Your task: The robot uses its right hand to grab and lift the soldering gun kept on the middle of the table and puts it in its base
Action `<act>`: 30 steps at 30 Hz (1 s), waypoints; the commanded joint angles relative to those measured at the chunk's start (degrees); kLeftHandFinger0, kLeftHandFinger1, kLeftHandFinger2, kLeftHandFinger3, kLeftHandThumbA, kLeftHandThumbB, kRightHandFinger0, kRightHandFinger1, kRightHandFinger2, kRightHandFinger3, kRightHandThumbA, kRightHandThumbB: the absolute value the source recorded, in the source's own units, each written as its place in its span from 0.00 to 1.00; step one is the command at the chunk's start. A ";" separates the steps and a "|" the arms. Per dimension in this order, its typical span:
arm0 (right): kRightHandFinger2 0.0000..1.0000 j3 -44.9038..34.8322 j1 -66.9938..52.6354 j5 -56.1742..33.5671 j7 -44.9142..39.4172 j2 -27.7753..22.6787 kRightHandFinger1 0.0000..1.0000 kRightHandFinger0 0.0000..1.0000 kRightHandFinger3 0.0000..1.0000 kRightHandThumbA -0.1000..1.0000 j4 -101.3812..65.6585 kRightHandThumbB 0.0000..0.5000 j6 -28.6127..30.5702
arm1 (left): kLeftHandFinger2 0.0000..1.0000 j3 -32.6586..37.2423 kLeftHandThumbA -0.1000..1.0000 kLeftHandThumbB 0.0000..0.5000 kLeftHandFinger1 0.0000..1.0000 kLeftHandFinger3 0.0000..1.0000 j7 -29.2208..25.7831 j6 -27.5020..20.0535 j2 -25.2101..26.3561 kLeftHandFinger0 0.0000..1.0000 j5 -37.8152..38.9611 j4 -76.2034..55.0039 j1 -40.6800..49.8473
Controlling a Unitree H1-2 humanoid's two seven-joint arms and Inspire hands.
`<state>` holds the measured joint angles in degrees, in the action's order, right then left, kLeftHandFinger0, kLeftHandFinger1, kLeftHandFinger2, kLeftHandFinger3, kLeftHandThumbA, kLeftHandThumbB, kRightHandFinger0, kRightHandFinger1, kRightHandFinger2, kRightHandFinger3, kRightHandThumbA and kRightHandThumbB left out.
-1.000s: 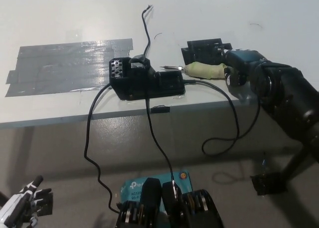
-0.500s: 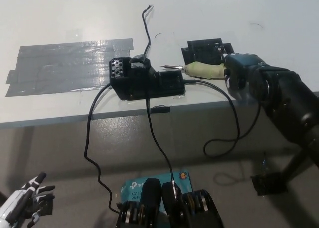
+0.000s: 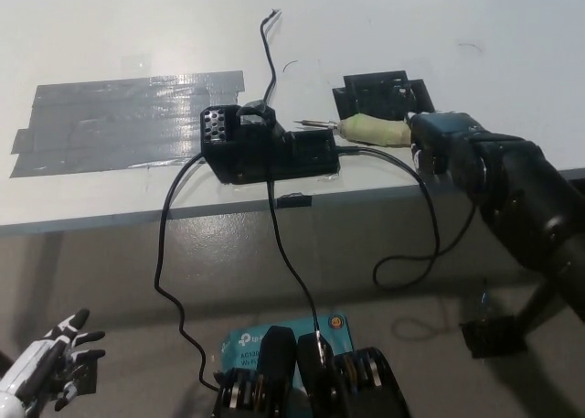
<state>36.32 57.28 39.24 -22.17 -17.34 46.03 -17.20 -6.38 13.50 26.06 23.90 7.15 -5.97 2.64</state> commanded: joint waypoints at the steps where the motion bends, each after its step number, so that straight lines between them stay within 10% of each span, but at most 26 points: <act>1: 1.00 -0.94 1.21 -1.61 -7.02 0.15 1.00 1.00 1.00 0.48 -0.47 0.88 -3.50 | 0.85 -0.17 0.90 0.00 0.80 0.98 0.14 0.87 0.99 0.73 0.22 -1.73 -0.73; 10: 1.00 -3.55 10.29 -5.89 -18.61 -1.78 1.00 1.00 1.00 0.72 3.44 1.00 -1.58 | 0.84 -0.08 0.90 0.00 0.80 0.96 1.19 0.16 1.75 0.69 0.37 -1.11 -1.36; 26: 1.00 -4.96 8.98 -5.23 -15.76 -2.70 1.00 1.00 1.00 0.53 5.02 1.00 0.94 | 0.85 0.22 0.94 0.00 0.80 0.96 1.58 -0.21 2.09 0.70 0.14 -1.73 -1.06; 30: 1.00 -4.76 6.42 -3.58 -9.29 -2.18 1.00 1.00 1.00 0.49 4.37 0.83 3.03 | 0.84 0.39 0.95 0.00 0.79 0.96 1.79 -0.51 2.31 0.69 -0.08 -1.75 -0.75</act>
<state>32.34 64.00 34.48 -39.05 -19.30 51.73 -17.00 -6.25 13.94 25.92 24.02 7.21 -6.01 1.55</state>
